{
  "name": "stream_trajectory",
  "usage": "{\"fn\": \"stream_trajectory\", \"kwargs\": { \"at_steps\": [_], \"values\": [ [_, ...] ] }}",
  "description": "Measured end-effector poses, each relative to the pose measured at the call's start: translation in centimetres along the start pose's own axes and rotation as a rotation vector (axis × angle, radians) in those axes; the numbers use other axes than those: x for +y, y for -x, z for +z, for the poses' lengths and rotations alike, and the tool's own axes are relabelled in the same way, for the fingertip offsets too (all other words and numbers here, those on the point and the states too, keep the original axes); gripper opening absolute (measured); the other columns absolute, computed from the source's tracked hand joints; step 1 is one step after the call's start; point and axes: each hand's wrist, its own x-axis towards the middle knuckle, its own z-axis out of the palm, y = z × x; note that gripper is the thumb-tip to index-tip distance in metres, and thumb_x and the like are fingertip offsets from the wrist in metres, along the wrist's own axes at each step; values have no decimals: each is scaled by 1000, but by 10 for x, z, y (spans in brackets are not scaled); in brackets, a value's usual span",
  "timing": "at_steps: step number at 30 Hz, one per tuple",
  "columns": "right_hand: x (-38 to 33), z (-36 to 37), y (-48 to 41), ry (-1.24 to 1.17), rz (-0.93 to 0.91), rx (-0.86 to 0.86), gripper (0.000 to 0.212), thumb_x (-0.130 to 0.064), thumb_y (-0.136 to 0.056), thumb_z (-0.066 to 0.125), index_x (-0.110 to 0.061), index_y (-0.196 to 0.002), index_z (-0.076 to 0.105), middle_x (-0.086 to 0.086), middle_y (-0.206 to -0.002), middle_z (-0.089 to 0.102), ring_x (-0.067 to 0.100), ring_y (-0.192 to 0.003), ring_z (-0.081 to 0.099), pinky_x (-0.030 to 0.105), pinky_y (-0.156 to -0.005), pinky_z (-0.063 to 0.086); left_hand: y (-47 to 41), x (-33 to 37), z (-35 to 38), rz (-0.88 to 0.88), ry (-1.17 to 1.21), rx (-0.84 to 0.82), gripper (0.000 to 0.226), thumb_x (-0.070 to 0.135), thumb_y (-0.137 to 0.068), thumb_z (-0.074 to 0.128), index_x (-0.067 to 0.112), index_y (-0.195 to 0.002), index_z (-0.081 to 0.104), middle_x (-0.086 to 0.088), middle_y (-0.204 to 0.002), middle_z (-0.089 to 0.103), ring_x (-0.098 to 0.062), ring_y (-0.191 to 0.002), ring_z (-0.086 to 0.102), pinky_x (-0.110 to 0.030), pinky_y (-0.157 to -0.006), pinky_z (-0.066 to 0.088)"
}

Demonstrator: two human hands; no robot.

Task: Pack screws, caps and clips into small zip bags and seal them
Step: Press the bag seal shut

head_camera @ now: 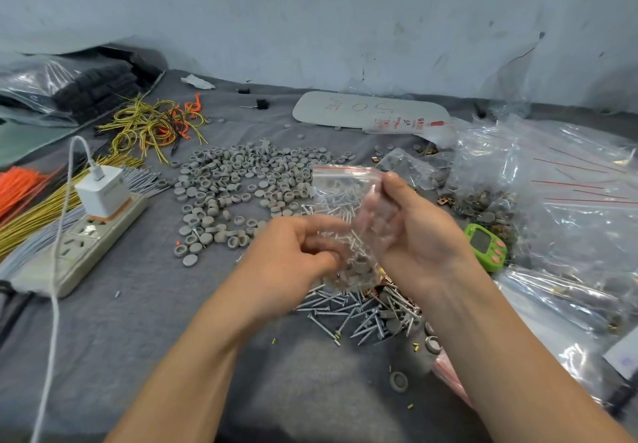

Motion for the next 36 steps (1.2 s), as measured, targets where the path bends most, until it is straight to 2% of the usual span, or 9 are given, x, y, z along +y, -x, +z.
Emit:
{"fn": "stream_trajectory", "kwargs": {
  "at_steps": [4, 8, 10, 13, 17, 19, 23, 31, 36],
  "values": [
    [-2, -13, -2, 807, -411, 344, 11, -26, -89, 79, -29, -98, 75, -9, -91, 77, 0, -74, 68, 24, -68, 52, -4, 2, -6, -117, 142, 364, 26, -3, -84, 76, 19, -97, 77, -7, -76, 78, -16, -56, 65, -31, -59, 57],
    [16, -5, 5, 1246, -415, 8, 16, -40, -76, 78, -34, -87, 70, -16, -83, 74, 0, -74, 69, 32, -71, 60, -8, 5, -5, -86, 259, 546, 23, -1, -83, 78, 16, -99, 76, -4, -75, 78, -12, -59, 71, -21, -54, 54],
    [30, -3, 7, 1243, -258, -131, 41, -51, -65, 76, -34, -101, 69, -15, -94, 75, 3, -87, 72, 34, -82, 60, -8, 7, -2, -69, 330, 475, 24, -2, -87, 73, 13, -106, 74, -5, -82, 79, -16, -72, 76, -23, -59, 56],
    [34, -6, 2, 1004, -160, -111, 25, -16, -88, 73, -25, -111, 70, -1, -96, 79, 19, -94, 76, 45, -89, 62, -5, 11, 4, 17, 478, 243, 23, -1, -93, 67, 12, -111, 72, -6, -94, 80, -17, -88, 77, -21, -68, 59],
    [16, -12, -1, 643, -77, 21, 20, 9, -99, 56, -4, -105, 70, 12, -88, 72, 17, -76, 75, 32, -71, 63, -10, 6, 2, 128, 159, 522, 47, 3, -80, 83, 20, -121, 70, 4, -107, 76, -7, -99, 73, -23, -88, 57],
    [9, -16, 1, 553, -45, 16, 14, 7, -98, 59, -1, -101, 70, 16, -88, 75, 27, -79, 77, 31, -67, 63, -10, 5, 1, -6, 216, 399, 60, 14, -80, 85, 24, -134, 60, 7, -119, 71, -7, -107, 69, -27, -92, 54],
    [-5, -24, 7, 665, -141, -1, 8, -1, -86, 78, -9, -84, 76, 10, -80, 78, 20, -71, 75, 29, -62, 61, -8, 5, 12, -92, 329, 52, 35, 5, -83, 80, 17, -115, 72, -5, -102, 79, -12, -83, 75, -19, -67, 55],
    [-42, -55, 28, 976, -240, 44, 14, -25, -76, 84, -17, -87, 82, 16, -77, 75, 20, -60, 56, 38, -59, 42, -21, 25, 68, -14, 387, 98, 27, -2, -62, 78, 22, -72, 76, 5, -68, 70, -9, -64, 66, -21, -57, 55],
    [-88, -92, 52, 933, -209, 217, 9, -3, -90, 73, -5, -86, 80, 12, -66, 64, 14, -50, 47, 21, -47, 37, -31, 43, 127, -32, 409, -25, 9, 4, -83, 78, 11, -90, 77, -5, -69, 73, -13, -54, 63, -20, -45, 45]
  ]
}}
